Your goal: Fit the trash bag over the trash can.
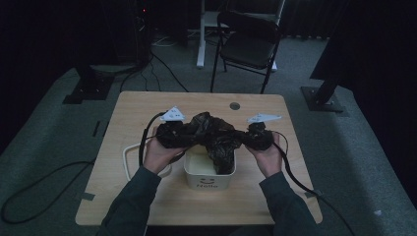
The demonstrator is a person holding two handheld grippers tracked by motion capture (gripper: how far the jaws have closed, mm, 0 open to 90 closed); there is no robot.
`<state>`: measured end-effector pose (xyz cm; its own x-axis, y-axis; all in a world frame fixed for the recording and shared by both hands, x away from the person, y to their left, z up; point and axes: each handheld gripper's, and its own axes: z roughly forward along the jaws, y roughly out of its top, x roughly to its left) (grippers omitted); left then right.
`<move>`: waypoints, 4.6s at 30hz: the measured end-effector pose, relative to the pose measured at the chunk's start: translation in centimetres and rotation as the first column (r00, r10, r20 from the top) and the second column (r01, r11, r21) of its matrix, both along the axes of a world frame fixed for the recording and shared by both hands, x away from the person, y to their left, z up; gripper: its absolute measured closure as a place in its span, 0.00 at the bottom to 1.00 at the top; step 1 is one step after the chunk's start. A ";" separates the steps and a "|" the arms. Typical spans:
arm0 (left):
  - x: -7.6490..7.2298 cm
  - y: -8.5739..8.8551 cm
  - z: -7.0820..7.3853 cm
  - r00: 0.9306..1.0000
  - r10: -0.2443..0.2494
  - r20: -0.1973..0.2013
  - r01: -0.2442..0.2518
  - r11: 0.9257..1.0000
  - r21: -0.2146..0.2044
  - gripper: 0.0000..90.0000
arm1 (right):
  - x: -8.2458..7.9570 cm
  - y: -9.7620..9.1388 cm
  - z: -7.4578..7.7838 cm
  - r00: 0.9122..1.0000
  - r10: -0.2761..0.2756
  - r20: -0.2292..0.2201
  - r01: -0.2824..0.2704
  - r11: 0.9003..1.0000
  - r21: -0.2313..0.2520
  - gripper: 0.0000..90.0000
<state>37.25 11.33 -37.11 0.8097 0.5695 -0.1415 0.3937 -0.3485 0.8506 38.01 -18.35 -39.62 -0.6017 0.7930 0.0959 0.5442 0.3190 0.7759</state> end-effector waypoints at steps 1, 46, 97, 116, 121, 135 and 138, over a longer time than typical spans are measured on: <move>0.0 0.1 0.0 1.000 0.000 -0.003 0.000 1.000 0.002 0.59 | 0.0 0.1 0.1 1.000 0.001 0.000 -0.001 1.000 -0.001 1.00; -3.1 2.7 -1.8 0.996 0.010 0.088 -0.011 1.000 0.007 0.74 | 0.1 0.4 0.1 0.999 0.032 -0.020 -0.033 0.999 -0.023 1.00; -2.2 -1.8 -4.2 0.991 -0.037 0.125 0.001 0.960 0.279 1.00 | -0.5 0.7 2.2 0.984 0.151 0.097 -0.160 0.983 0.091 0.51; -4.3 -0.6 -4.2 0.987 -0.082 0.139 0.045 0.967 0.252 1.00 | 2.6 1.3 1.5 1.000 0.023 -0.008 -0.023 1.000 -0.005 1.00; -4.7 0.2 -4.2 0.987 -0.079 0.138 0.044 0.969 0.241 1.00 | 2.5 0.7 1.4 1.000 0.022 -0.014 -0.021 1.000 0.020 0.94; -4.6 0.0 -4.3 0.987 -0.081 0.135 0.045 0.967 0.250 1.00 | 0.5 2.7 3.1 0.965 0.231 0.128 -0.231 0.973 -0.015 0.48; -4.6 -0.1 -4.4 0.987 -0.084 0.136 0.048 0.967 0.250 1.00 | 0.5 3.3 3.1 0.959 0.253 0.131 -0.251 0.967 -0.030 0.45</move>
